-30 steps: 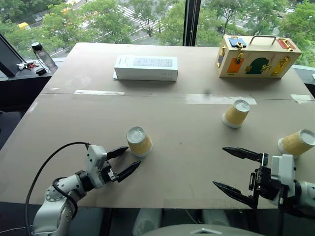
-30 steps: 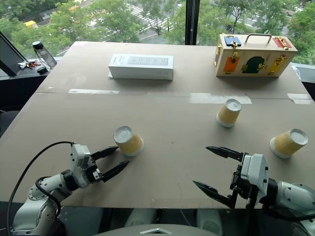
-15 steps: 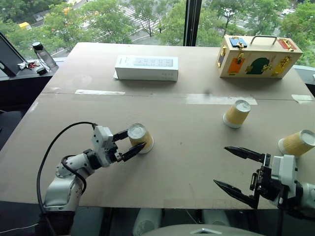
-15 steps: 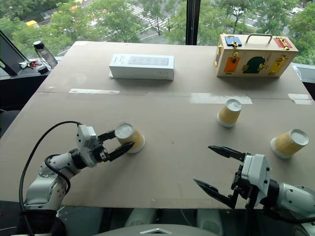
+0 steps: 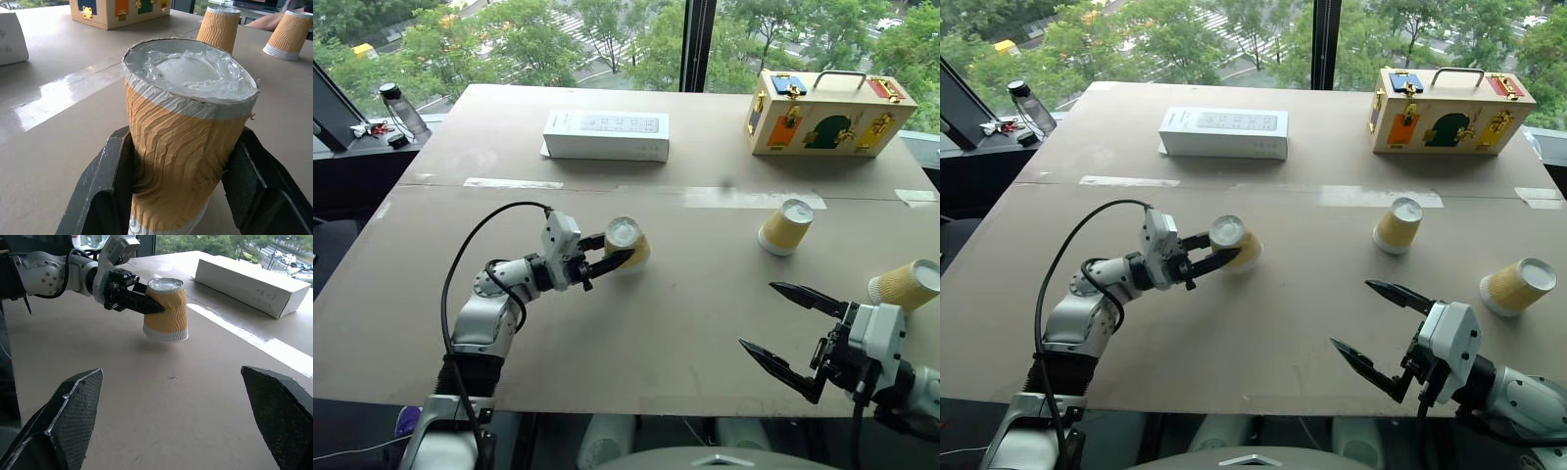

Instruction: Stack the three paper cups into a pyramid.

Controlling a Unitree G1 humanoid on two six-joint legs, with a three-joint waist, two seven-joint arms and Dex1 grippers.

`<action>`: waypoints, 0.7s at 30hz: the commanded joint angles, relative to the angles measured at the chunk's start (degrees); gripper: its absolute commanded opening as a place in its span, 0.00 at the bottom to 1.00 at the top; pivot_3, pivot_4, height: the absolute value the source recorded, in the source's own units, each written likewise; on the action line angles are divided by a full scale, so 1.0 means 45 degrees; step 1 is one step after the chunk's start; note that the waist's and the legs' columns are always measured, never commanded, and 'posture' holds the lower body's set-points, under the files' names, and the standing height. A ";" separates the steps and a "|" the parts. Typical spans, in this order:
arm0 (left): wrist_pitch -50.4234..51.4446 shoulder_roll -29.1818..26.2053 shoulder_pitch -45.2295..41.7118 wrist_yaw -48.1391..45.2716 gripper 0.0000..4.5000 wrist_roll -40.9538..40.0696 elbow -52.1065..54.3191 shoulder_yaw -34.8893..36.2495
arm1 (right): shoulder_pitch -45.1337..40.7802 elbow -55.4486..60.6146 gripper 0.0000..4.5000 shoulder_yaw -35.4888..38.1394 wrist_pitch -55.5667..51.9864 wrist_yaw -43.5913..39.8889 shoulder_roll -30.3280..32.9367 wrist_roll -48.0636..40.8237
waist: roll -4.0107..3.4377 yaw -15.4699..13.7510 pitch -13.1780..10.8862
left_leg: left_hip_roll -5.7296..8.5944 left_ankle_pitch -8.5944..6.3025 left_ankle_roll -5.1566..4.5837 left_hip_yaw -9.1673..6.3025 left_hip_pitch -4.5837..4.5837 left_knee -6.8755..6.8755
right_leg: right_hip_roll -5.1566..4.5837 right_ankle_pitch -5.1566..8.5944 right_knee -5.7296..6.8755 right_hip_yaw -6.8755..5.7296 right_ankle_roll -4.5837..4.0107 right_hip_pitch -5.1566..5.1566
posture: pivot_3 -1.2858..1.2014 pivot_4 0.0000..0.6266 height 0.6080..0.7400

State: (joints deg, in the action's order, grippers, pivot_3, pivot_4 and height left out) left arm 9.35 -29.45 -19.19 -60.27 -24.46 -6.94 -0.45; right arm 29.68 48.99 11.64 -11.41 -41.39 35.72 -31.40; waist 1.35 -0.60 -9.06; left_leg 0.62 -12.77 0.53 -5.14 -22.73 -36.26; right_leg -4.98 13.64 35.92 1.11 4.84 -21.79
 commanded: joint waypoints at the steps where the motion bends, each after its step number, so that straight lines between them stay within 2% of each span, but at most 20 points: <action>1: 0.0069 0.0455 -0.1051 -0.0356 0.44 0.0332 -0.0718 -0.0575 | 0.0240 0.0610 1.00 0.0039 0.0010 0.0497 -0.0230 0.0281 | -0.0001 0.0019 -0.0001 | 0.0001 0.0000 0.0000 -0.0002 -0.0002 0.0002 | 0.0001 -0.0013 0.0001 -0.0002 0.0021 -0.0002 | 0.52 0.24 1.00; 10: -0.0418 0.1013 -0.2082 -0.1114 0.44 0.0980 -0.2288 -0.1170 | 0.1136 0.1152 1.00 0.0079 0.0058 0.1045 -0.0694 0.0804 | -0.0001 0.0038 -0.0002 | 0.0003 0.0000 0.0000 -0.0005 -0.0003 0.0001 | 0.0003 -0.0014 0.0002 -0.0002 0.0027 -0.0001 | 0.52 0.24 1.00; 11: -0.0434 0.1071 -0.2121 -0.1195 0.60 0.0966 -0.2364 -0.1160 | 0.1158 0.1175 1.00 0.0044 0.0055 0.1101 -0.0744 0.0853 | -0.0001 0.0035 -0.0002 | 0.0002 0.0000 -0.0001 -0.0006 -0.0004 0.0001 | 0.0003 -0.0013 0.0002 -0.0003 0.0026 -0.0002 | 0.52 0.24 1.00; 13: -0.0400 0.1108 -0.2121 -0.1465 0.70 0.0907 -0.2347 -0.1204 | 0.1168 0.1209 1.00 -0.0013 0.0056 0.1226 -0.0854 0.0914 | 0.0000 0.0018 -0.0001 | 0.0002 0.0000 -0.0001 -0.0008 -0.0003 0.0001 | 0.0002 -0.0013 0.0002 -0.0004 0.0025 -0.0001 | 0.52 0.24 1.00; 15: -0.0308 0.1094 -0.2045 -0.1455 0.92 0.0844 -0.2168 -0.1085 | 0.1150 0.1229 1.00 -0.0019 -0.0117 0.1453 -0.0921 0.1027 | -0.0001 0.0006 -0.0002 | 0.0002 0.0000 -0.0001 -0.0008 -0.0003 0.0000 | 0.0002 -0.0013 0.0002 -0.0004 0.0025 0.0000 | 0.52 0.24 1.00; 16: -0.0221 0.1074 -0.2005 -0.1392 0.98 0.0800 -0.2058 -0.0987 | 0.1107 0.1216 1.00 -0.0005 -0.0172 0.1579 -0.0952 0.1135 | -0.0001 0.0009 -0.0002 | 0.0002 0.0000 0.0000 -0.0008 -0.0004 0.0001 | 0.0002 -0.0014 0.0002 -0.0004 0.0025 -0.0001 | 0.52 0.24 1.00; 19: 0.0570 0.0845 -0.1722 -0.1200 0.98 0.0221 -0.1105 -0.0508 | 0.0660 0.1139 1.00 0.0199 -0.0416 0.2245 -0.1200 0.1242 | 0.0000 0.0039 -0.0002 | 0.0002 0.0000 -0.0001 -0.0009 -0.0004 0.0000 | 0.0002 -0.0014 0.0002 -0.0003 0.0025 -0.0001 | 0.52 0.24 1.00; 21: 0.1471 0.0416 -0.1182 -0.1092 0.98 -0.0558 0.0242 0.0096 | -0.0110 0.1138 1.00 0.0587 -0.1307 0.3634 -0.1251 0.2455 | 0.0001 0.0159 -0.0008 | -0.0001 0.0000 0.0000 -0.0010 -0.0004 0.0001 | 0.0002 -0.0014 0.0003 -0.0002 0.0024 -0.0002 | 0.52 0.24 1.00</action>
State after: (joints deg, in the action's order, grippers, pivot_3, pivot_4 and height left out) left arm 13.75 -26.31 -24.84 -65.50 -23.61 -11.21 -2.94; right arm 30.34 52.79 11.92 -15.28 -29.39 30.27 -23.19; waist 1.36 0.11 -9.10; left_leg 0.58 -12.77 0.53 -5.18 -22.76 -36.26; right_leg -4.97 13.59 35.94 1.11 4.93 -21.84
